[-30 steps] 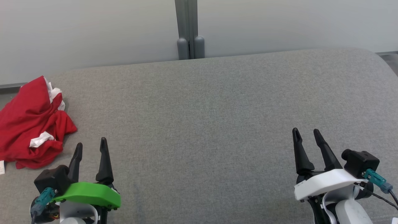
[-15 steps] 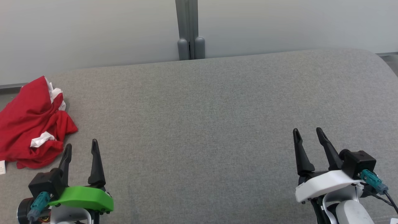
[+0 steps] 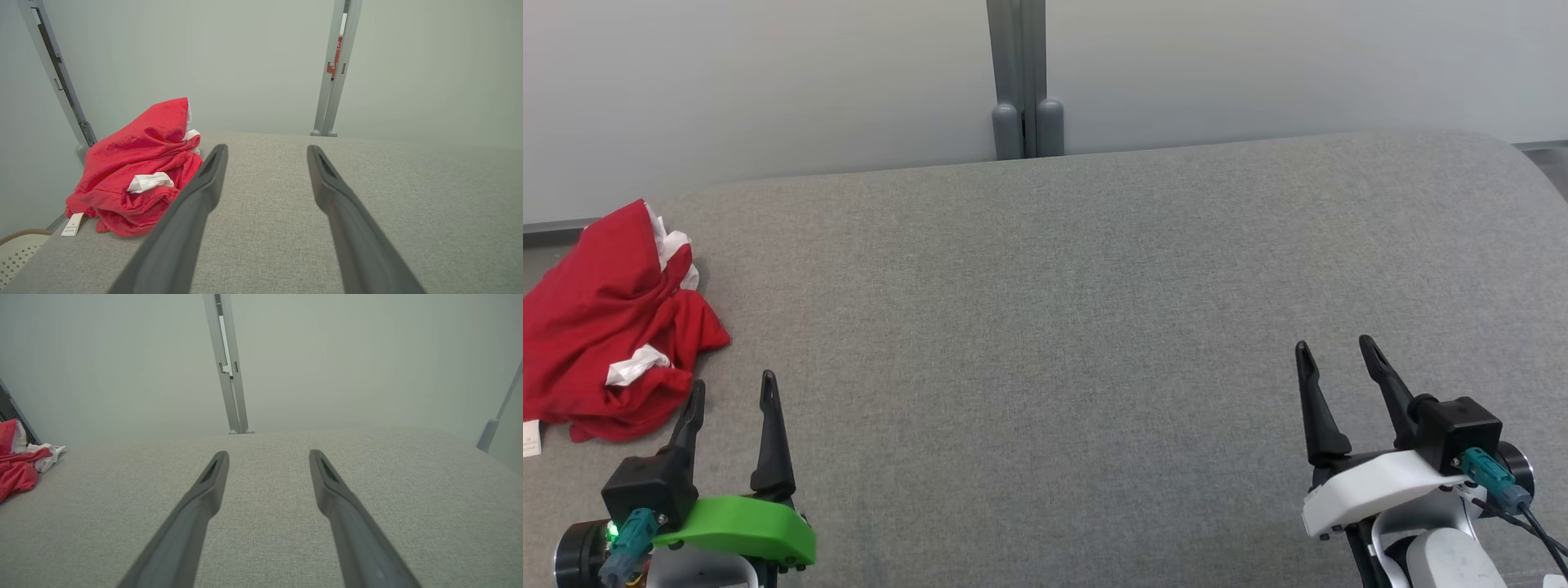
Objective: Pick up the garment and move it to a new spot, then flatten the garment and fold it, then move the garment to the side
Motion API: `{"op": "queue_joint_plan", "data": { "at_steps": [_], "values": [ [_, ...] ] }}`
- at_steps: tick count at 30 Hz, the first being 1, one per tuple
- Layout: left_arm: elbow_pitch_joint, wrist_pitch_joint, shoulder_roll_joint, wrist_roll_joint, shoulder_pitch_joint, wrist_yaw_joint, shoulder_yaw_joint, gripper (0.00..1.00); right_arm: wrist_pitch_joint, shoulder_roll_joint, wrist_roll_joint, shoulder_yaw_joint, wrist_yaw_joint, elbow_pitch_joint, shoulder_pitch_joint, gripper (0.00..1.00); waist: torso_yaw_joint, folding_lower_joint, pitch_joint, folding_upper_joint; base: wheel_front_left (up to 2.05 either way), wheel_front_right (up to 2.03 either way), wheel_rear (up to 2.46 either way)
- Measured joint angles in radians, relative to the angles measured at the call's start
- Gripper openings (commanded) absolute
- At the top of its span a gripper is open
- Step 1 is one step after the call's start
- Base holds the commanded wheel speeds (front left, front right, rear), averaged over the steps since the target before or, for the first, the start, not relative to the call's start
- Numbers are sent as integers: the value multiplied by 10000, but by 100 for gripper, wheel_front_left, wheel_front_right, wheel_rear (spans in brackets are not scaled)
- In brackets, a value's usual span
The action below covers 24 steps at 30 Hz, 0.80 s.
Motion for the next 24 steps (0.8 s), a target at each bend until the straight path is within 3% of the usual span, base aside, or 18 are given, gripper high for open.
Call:
{"op": "queue_joint_plan", "data": {
  "at_steps": [10,24],
  "values": [
    [-138,305,96,552,160,253,-128,100,180,-6,-656,36,13,-94,62,100,-12,0,-53,0,0,0,0],
    [-146,433,115,167,195,276,-65,100,359,-8,-531,-52,13,-84,78,100,0,0,-84,0,0,0,0]
  ]
}}
